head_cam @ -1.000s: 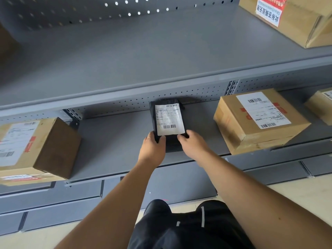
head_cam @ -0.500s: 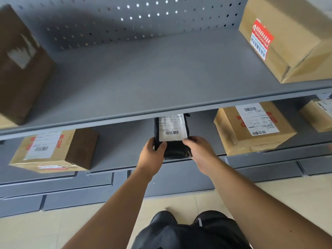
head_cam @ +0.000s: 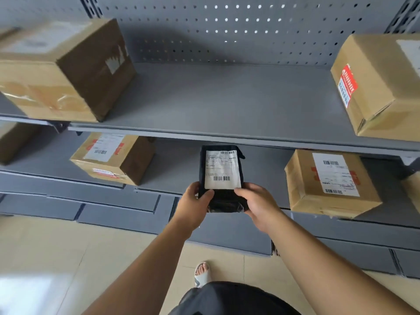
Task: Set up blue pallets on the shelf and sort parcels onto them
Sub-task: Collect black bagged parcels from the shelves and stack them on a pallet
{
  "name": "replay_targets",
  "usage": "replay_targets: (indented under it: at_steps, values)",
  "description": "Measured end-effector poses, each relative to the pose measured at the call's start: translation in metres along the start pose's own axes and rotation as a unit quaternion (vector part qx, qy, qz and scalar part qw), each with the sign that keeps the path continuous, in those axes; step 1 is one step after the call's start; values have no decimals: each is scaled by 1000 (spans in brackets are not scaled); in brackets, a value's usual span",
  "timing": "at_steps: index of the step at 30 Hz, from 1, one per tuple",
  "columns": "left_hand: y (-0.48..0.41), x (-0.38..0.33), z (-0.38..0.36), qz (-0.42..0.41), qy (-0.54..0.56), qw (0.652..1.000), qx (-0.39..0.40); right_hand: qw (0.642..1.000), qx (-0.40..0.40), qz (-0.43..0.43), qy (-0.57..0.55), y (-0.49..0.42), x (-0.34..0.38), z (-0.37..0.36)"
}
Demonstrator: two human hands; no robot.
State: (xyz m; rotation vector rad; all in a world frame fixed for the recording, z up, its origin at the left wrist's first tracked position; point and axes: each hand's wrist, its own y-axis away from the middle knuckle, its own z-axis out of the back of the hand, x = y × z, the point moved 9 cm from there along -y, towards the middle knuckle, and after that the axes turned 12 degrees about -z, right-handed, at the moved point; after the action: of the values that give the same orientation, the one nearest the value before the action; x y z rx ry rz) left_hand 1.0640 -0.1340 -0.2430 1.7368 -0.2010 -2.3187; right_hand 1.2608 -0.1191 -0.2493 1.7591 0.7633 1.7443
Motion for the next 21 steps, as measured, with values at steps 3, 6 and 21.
replay_targets:
  at_steps: [3, 6, 21]
  values:
    - [30, 7, 16, 25, 33, 998, -50, 999, 39, 6, 24, 10, -2, -16]
    - [59, 12, 36, 45, 65, 992, -99, 995, 85, 11, 47, 20, -5, -38]
    - [193, 32, 220, 9, 188, 934, -304, 944, 277, 60, 172, 108, -1, -255]
